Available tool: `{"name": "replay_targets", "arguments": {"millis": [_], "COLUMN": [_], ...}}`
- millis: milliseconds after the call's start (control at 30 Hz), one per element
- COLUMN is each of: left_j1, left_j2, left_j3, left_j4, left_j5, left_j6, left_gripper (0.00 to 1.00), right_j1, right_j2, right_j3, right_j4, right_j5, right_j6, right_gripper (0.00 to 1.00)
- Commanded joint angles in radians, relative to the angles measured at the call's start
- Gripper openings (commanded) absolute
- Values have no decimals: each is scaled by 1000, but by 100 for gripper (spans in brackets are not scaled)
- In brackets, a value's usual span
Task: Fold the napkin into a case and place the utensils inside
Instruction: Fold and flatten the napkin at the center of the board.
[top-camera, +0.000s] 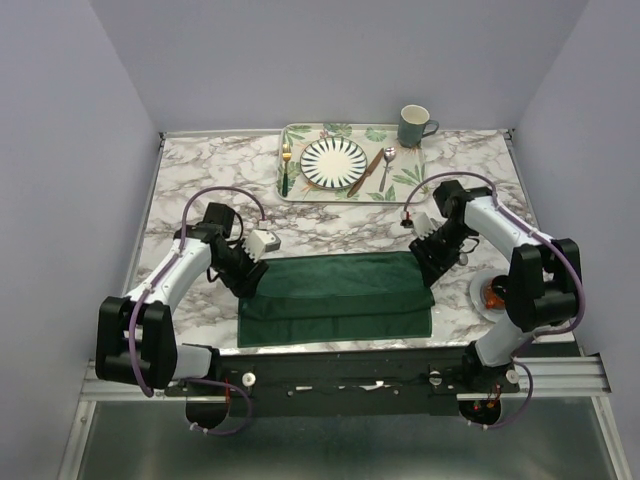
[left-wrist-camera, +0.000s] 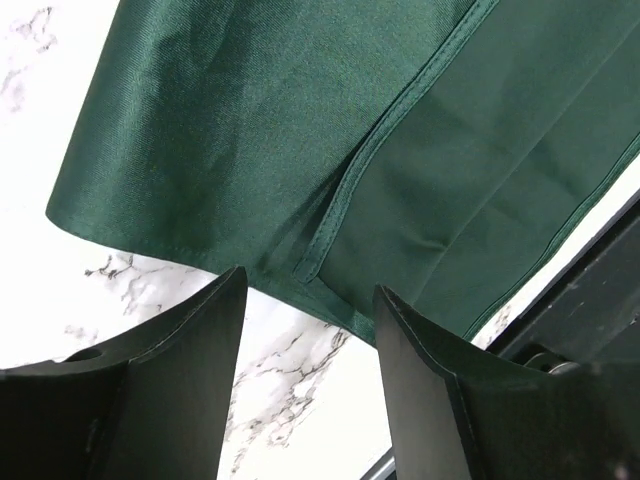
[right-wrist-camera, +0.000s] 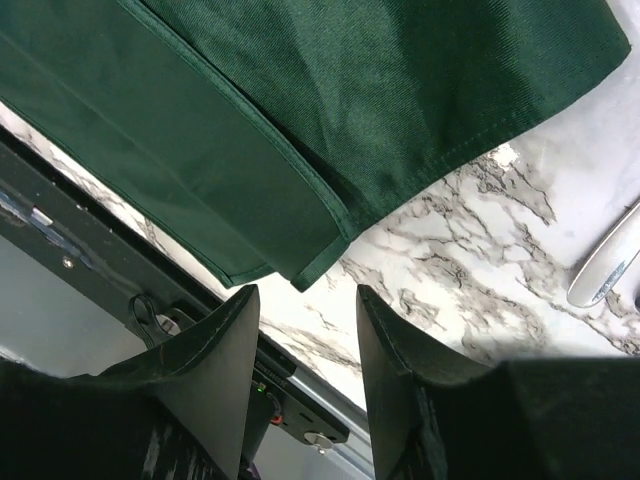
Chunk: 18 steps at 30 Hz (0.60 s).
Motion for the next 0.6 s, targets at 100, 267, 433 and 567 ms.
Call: {"name": "replay_targets", "arguments": {"millis": [100,267,433,567], "left_j1": [10,19,19,21], "left_j2": [56,184,294,351], "left_j3": [99,203,220,225], "left_j4": [90,110,144,169], "left_j5": [22,38,0,-22], "left_j6": [-106,-162,-176,-192], "left_gripper": [64,59,55,47], "right_j1": [9,9,12,23], "right_j2": [43,107,187,236], "right_j3": [97,189,231,231], "right_j4": [69,110,136,164], "right_j5": [-17,-16,-9,3], "right_j6": [81,135,165,178], "right_gripper": [51,48,45,40]}}
